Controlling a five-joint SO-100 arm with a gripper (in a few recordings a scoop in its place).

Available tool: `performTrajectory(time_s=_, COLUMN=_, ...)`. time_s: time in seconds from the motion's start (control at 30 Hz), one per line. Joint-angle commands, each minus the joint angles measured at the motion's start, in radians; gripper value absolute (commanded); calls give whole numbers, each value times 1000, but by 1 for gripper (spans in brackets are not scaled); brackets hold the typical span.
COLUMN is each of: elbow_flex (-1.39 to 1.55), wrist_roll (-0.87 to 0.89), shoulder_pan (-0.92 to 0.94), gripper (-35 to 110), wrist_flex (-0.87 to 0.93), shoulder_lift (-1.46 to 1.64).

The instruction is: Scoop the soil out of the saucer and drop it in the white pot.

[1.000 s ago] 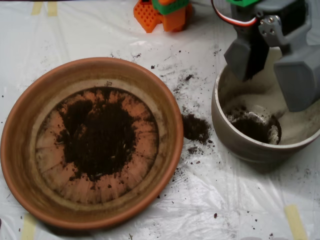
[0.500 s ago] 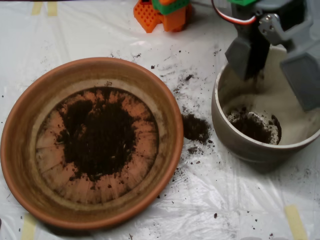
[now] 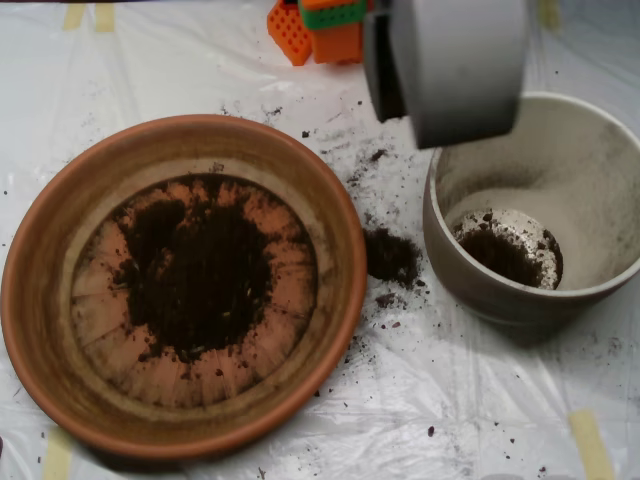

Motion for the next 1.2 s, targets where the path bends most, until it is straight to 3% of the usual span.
performTrajectory(time_s=0.0, elbow_flex=51, wrist_roll=32, shoulder_pan=101, gripper=44, wrist_flex=-41, shoulder_lift=130)
performTrajectory(time_s=0.4, elbow_flex=805, wrist_roll=-15, shoulder_pan=405, gripper=45, wrist_flex=-341, shoulder_lift=410)
performTrajectory(time_s=0.67, elbow_flex=1210, wrist_roll=-60, shoulder_pan=546, gripper=45, wrist_flex=-604, shoulder_lift=400)
performTrajectory(time_s=0.87, elbow_flex=1285, wrist_roll=-64, shoulder_pan=611, gripper=45, wrist_flex=-713, shoulder_lift=304)
performTrajectory(time_s=1.17, elbow_flex=1078, wrist_roll=-49, shoulder_pan=618, gripper=44, wrist_flex=-721, shoulder_lift=-71)
